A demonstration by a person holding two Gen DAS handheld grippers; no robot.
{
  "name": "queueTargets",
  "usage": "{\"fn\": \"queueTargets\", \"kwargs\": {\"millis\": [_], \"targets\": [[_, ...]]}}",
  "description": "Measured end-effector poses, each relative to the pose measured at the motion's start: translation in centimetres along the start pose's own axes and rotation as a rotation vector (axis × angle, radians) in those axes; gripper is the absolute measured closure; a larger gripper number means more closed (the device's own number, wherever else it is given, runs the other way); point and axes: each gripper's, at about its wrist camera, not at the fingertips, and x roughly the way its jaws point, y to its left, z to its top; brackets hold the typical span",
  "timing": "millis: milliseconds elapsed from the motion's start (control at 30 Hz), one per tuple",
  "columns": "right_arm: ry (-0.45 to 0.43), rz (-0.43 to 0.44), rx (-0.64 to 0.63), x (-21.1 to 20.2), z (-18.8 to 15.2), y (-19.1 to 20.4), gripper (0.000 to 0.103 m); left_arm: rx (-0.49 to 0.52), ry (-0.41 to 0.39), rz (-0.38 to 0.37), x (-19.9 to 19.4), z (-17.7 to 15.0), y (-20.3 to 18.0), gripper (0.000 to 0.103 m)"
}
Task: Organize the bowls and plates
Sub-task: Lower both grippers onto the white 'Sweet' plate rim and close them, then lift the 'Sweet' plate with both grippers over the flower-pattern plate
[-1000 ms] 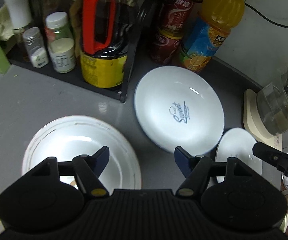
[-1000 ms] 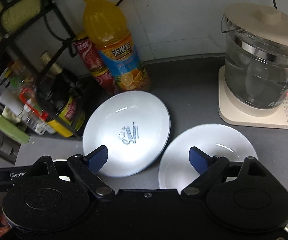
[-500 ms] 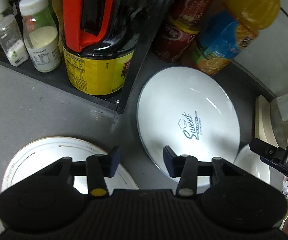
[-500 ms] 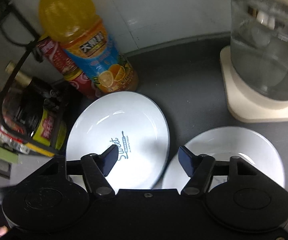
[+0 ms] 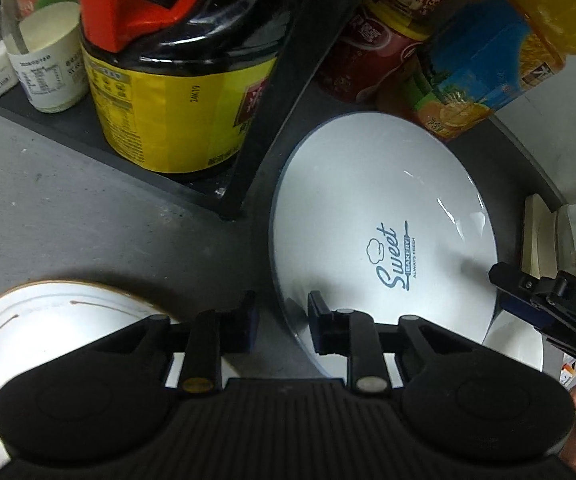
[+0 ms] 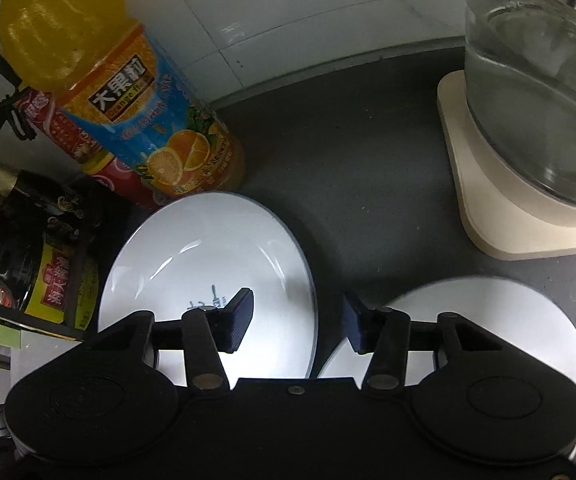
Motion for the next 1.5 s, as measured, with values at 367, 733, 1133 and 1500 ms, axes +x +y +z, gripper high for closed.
{"fn": "queueTargets", "kwargs": {"millis": [367,733,1133,1500], "targets": [[0.056,0.002,0.033,2.8,0.7,-0.9,0.072,-0.03,0.001,-0.026,0.7,0.1,0.8,0.084],[0.059,0.037,0.067,3.8,0.6,-1.4,0.084,-0.157,0.002,-0.093,1.3,0.0,2.5,0.09],[0.004,0.141,0.056,0.8,-0.9,-2.1,0.097,-0.183,-0.031,-0.127,-0.7,-0.3,3.6,0.093],[-0.012,0.154,0.025,-1.7,-3.1,-2.3,0.098,-0.177,-0.03,-0.152,-3.1,-2.1,4.5,0.095]]}}
